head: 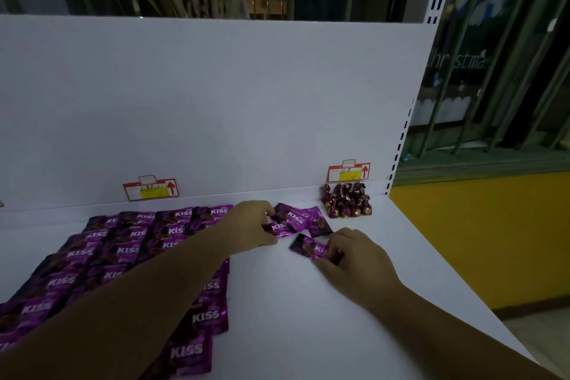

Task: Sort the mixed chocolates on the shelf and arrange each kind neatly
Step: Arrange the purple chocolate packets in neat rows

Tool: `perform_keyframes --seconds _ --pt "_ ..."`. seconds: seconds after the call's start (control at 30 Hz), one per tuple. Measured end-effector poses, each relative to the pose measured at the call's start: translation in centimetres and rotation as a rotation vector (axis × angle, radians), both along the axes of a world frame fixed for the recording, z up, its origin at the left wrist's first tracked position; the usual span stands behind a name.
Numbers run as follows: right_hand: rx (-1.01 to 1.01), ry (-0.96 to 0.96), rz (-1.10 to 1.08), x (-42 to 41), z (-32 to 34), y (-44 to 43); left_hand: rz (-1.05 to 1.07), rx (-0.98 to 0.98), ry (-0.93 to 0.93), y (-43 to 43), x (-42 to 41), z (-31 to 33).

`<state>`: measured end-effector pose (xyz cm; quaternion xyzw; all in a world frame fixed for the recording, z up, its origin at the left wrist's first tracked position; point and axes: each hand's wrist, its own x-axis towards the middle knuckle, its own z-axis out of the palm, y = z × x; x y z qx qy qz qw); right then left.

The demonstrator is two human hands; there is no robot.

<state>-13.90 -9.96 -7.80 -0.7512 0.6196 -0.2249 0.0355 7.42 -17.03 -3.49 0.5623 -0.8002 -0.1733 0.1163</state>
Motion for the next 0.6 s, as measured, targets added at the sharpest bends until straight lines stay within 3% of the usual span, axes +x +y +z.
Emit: perform_keyframes --seconds 0.3,0.6 --pt "0.063 -0.134 0.03 -0.3 0.2 -0.2 -0.084 -0.047 0.113 0.3 1.2 0.2" --pt "0.1 -0.246 0.064 -0.4 0.6 0.3 0.068 0.121 0.371 3.9 2.7 2.6"
